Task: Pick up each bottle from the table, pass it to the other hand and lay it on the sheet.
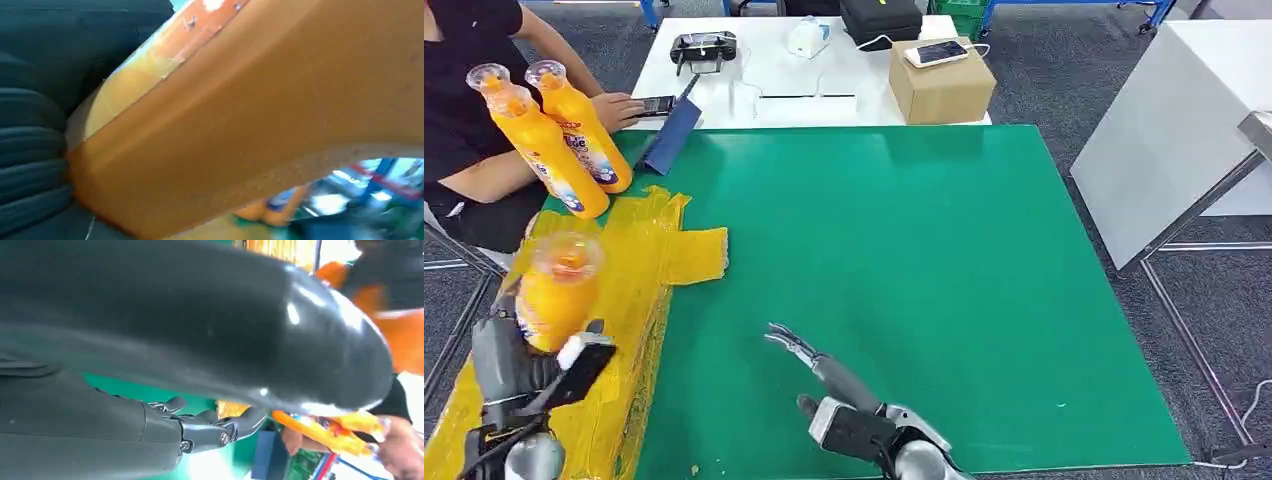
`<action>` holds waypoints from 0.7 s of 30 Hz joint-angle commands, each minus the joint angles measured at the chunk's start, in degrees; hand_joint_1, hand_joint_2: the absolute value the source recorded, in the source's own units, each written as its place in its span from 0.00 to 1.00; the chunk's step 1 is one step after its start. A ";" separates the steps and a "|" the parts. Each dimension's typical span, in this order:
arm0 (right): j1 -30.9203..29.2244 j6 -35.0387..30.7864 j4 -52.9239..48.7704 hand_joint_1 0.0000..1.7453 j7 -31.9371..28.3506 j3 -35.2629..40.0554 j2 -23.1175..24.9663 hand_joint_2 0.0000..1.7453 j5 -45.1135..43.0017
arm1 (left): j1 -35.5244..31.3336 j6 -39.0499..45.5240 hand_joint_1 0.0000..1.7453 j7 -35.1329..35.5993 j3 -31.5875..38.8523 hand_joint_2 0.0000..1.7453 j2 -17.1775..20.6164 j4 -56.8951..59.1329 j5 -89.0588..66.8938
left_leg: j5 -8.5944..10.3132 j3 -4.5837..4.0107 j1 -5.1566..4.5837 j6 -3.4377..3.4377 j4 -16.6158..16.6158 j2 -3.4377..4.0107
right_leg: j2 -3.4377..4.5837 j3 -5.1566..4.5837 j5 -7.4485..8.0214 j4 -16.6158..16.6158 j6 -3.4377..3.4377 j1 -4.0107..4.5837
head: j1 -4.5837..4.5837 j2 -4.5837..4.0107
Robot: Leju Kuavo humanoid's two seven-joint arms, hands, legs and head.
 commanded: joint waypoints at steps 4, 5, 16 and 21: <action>-0.18 0.92 -4.51 0.00 -0.77 -1.73 -5.23 0.00 -1.45 | 0.95 3.68 1.00 9.51 -13.62 1.00 6.47 16.18 -20.55 | -0.03 0.22 0.05 -0.14 -0.04 -0.18 | -0.06 0.24 -0.05 -0.07 -0.17 0.03 | 0.02 0.00; -0.14 0.93 -4.48 0.00 -0.78 -1.75 -5.24 0.00 -1.44 | 0.88 3.35 1.00 9.77 -13.86 1.00 6.60 16.32 -20.73 | -0.07 0.27 0.09 -0.17 -0.02 -0.20 | -0.04 0.31 -0.07 -0.07 -0.21 0.07 | 0.00 0.00; -0.06 1.05 -3.59 0.00 -0.72 -1.96 -4.66 0.00 -1.52 | 0.83 1.40 1.00 13.43 -16.70 1.00 8.93 17.52 -25.16 | -0.06 0.19 0.06 -0.11 -0.02 -0.07 | 0.03 0.21 -0.04 -0.06 -0.14 0.05 | 0.02 0.00; 0.24 1.04 -3.31 0.00 -0.63 -1.98 -4.29 0.00 -1.44 | 0.09 -0.39 0.00 18.00 -19.41 0.00 10.69 17.89 -25.19 | -0.06 0.21 0.08 -0.14 -0.02 -0.06 | 0.06 0.23 -0.04 -0.05 -0.17 0.07 | 0.00 0.00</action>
